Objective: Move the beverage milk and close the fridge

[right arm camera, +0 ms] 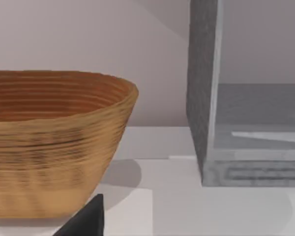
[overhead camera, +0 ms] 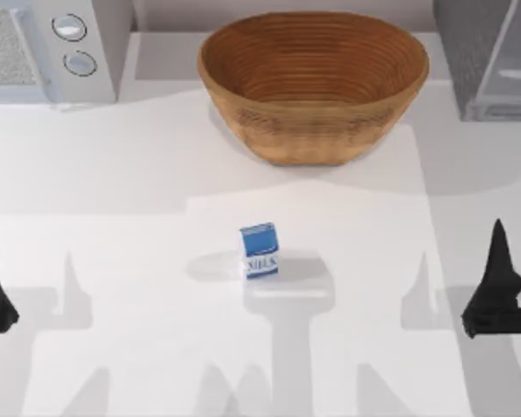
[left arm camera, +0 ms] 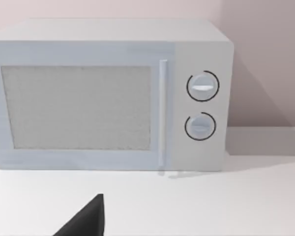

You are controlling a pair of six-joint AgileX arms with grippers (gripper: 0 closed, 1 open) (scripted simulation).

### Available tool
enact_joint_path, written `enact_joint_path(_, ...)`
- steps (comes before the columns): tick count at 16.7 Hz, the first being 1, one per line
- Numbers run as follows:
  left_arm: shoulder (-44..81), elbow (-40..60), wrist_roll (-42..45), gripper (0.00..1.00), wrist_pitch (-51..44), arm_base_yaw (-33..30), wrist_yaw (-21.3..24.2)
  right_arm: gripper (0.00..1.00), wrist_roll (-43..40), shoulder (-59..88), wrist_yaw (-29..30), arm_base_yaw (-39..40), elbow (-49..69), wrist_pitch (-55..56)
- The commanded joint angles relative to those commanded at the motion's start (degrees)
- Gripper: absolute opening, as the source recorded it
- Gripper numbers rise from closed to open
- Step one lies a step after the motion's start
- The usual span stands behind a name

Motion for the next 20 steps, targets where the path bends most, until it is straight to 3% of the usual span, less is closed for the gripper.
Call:
enact_joint_path(6,0.0,0.0,0.0,1.0,0.0,0.0,0.0,1.0,0.0,16.4,0.2,3.2,8.1,11.8)
enact_joint_path(15,0.0,0.0,0.0,1.0,0.0,0.0,0.0,1.0,-0.2,68.4,-1.1,8.1,28.2,39.3)
enact_joint_path(20,0.0,0.0,0.0,1.0,0.0,0.0,0.0,1.0,-0.2,88.3,-2.9,9.2,36.9,50.4)
